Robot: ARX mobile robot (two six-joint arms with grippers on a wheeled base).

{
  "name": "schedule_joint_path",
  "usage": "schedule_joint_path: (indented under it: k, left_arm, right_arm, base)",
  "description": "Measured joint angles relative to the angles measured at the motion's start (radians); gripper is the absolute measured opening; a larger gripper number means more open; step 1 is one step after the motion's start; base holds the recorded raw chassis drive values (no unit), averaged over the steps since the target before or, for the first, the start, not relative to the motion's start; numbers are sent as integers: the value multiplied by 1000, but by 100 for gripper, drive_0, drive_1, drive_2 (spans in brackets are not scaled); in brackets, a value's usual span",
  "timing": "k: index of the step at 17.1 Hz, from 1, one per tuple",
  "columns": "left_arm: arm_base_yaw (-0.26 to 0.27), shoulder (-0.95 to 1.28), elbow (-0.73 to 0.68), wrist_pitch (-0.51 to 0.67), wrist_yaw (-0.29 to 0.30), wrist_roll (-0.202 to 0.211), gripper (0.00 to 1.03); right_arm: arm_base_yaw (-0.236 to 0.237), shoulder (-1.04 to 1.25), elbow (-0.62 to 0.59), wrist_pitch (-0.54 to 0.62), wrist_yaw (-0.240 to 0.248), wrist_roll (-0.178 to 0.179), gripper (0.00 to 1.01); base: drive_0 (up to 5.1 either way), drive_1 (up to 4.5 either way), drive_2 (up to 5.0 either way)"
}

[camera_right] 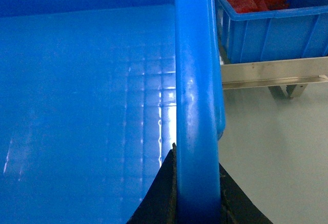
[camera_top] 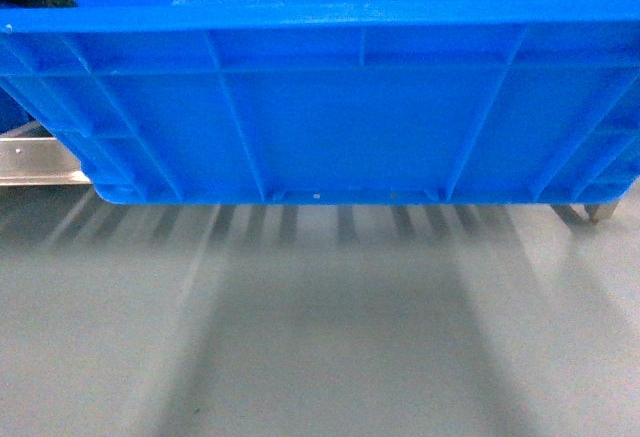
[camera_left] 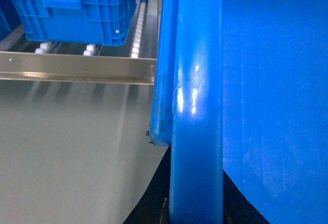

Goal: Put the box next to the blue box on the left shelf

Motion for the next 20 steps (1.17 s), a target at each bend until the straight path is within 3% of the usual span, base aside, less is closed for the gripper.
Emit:
schedule_joint_path:
  k: [20]
  left_arm:
    - [0, 0, 0, -1, 0, 0, 7]
  right_arm:
    - [0, 0, 0, 0, 0, 0, 9]
  base:
    - [0, 22, -21]
